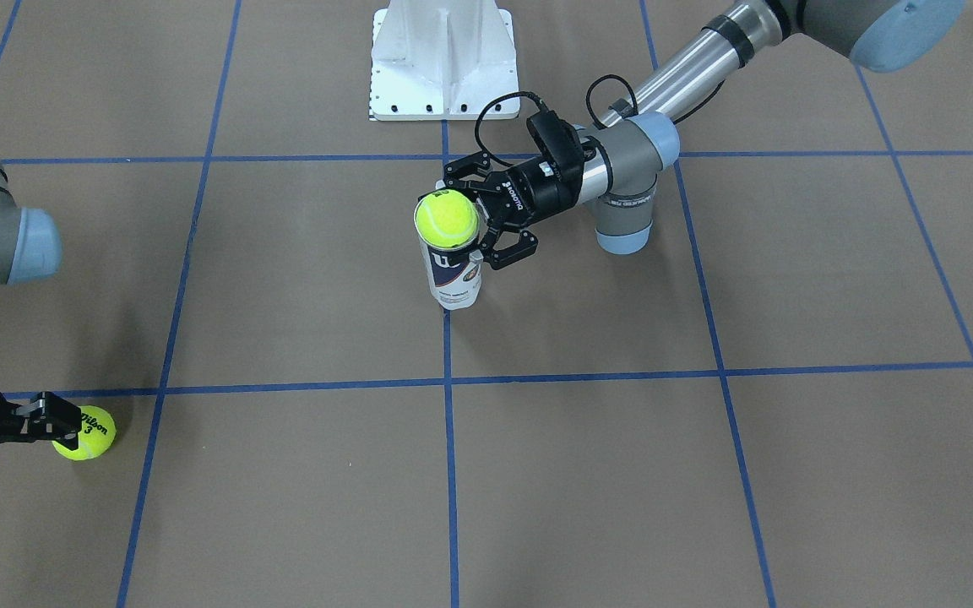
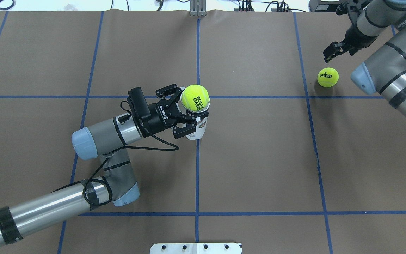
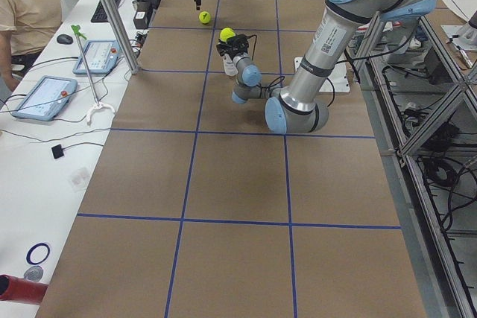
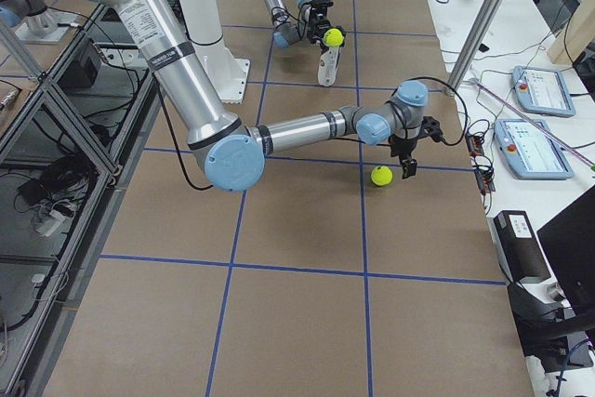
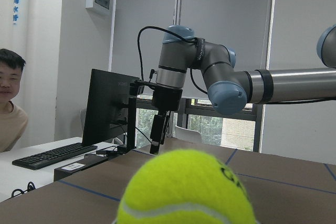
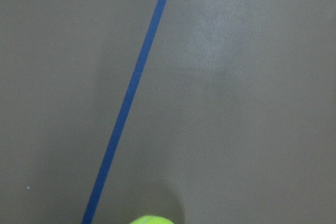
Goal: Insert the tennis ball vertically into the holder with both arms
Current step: 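Move the right gripper to the other yellow ball and grasp it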
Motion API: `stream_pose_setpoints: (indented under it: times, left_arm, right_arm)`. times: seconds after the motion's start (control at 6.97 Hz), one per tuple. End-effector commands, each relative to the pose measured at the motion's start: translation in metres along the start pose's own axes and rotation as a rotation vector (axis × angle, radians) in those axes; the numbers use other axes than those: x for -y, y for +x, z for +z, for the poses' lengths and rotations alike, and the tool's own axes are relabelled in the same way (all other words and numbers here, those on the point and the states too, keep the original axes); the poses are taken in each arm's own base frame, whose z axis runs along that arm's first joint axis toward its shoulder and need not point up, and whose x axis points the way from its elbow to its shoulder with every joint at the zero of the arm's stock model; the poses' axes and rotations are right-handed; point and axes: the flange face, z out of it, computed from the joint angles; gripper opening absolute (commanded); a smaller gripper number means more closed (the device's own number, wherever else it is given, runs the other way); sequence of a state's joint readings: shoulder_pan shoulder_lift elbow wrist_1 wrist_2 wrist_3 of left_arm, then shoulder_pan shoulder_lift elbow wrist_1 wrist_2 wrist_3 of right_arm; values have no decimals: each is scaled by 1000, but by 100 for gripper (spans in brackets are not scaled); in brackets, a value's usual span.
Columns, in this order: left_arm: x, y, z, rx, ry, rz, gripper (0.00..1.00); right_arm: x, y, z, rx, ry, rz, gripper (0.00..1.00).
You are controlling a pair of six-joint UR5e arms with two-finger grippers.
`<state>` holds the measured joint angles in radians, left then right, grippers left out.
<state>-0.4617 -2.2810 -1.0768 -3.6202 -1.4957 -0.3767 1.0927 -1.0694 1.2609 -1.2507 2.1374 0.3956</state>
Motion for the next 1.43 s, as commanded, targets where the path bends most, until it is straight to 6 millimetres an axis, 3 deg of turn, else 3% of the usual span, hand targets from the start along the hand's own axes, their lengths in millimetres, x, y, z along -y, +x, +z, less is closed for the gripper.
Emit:
stream_pose_setpoints:
  times: [0.0, 0.29, 0.43, 0.57, 0.72, 0.86, 1.0, 1.29]
  left_arm:
    - [0, 0, 0, 0, 0, -1, 87]
    - [0, 0, 0, 0, 0, 1, 87]
    - [-1, 0, 0, 1, -3, 1, 87]
    - [-1, 0, 0, 1, -3, 1, 87]
    - [-1, 0, 0, 1, -1, 1, 87]
    - [-1, 0, 0, 1, -3, 1, 87]
    - [-1, 0, 0, 1, -1, 1, 87]
    - [0, -1, 0, 2, -1, 0, 87]
  right_arm:
    - [-20, -23, 31, 2, -41, 0, 100]
    - [-36, -22, 50, -26, -64, -7, 100]
    - [-39, -20, 52, -28, -68, -10, 95]
    - [-38, -22, 50, -25, -64, -9, 58]
    - [-33, -28, 42, -10, -52, -14, 6]
    - [-27, -29, 31, -5, -36, -13, 0]
    - [-20, -32, 4, 41, -12, 6, 0]
    - [-10, -81, -63, 176, 42, 145, 0]
